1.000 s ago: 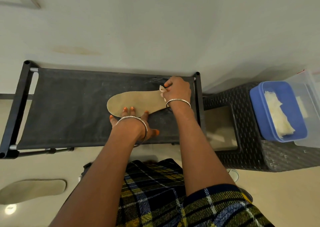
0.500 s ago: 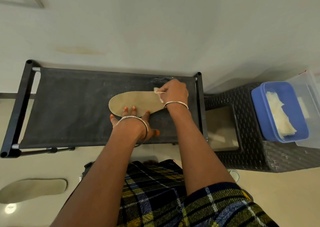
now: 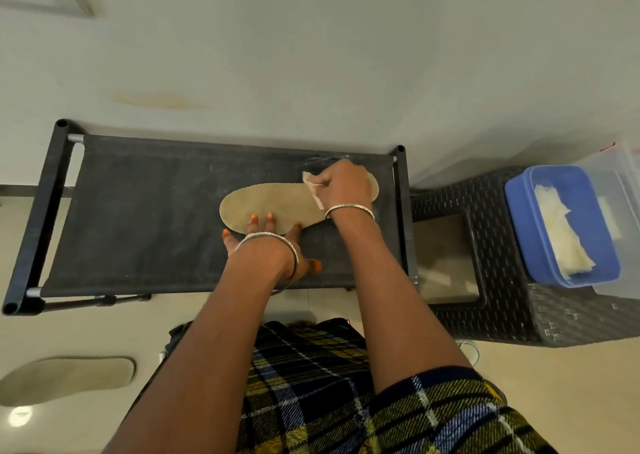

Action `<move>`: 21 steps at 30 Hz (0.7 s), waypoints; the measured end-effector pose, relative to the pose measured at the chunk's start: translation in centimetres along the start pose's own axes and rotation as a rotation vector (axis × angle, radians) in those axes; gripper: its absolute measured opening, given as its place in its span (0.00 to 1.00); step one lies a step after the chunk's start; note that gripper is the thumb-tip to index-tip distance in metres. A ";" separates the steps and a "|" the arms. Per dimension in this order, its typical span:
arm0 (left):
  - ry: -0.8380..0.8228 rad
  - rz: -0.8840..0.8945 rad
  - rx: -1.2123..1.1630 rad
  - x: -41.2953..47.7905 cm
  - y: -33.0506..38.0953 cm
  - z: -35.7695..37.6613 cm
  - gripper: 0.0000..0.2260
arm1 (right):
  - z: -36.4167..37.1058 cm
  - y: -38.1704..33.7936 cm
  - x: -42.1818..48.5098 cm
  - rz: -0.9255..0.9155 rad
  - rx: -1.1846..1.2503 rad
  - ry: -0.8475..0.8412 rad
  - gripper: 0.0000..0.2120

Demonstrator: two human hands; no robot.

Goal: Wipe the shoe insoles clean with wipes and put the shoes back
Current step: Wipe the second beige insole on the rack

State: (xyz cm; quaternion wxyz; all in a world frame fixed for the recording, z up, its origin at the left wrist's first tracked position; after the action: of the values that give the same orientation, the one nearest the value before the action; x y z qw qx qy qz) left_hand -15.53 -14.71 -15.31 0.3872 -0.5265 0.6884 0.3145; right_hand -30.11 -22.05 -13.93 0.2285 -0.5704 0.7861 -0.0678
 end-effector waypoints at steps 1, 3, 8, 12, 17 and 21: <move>0.001 -0.001 0.000 0.0 0.0 0.0 0.38 | -0.6 1.1 0.0 0.068 0.004 0.049 0.12; -0.001 -0.005 0.003 -0.1 0.1 -0.1 0.38 | -1.4 2.3 -0.4 0.155 0.004 0.129 0.08; 0.000 -0.025 0.019 0.0 0.0 0.2 0.38 | 0.3 -1.9 -1.3 -0.022 0.008 0.045 0.08; -0.009 -0.033 0.011 0.5 -0.2 0.7 0.39 | 2.1 -4.4 -1.6 -0.191 0.035 -0.122 0.09; -0.003 -0.005 -0.010 0.3 -0.2 0.2 0.37 | 0.2 -0.3 -0.5 0.027 0.002 0.074 0.09; 0.002 -0.004 0.000 0.2 -0.1 0.1 0.38 | -1.1 2.7 -0.5 0.185 0.008 0.157 0.10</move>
State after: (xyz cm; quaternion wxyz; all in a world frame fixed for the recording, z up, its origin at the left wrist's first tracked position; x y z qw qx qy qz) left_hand -15.47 -14.77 -15.52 0.3871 -0.5283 0.6878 0.3130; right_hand -32.78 -20.83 -13.78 0.1736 -0.4873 0.8506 -0.0941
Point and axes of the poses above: each hand's wrist, its own x-axis towards the middle knuckle, its own z-axis out of the palm, y = z × x, the point moved 7 cm from there along x, towards the middle knuckle, and after that the axes turned 3 degrees about -z, right-handed, at the moved point
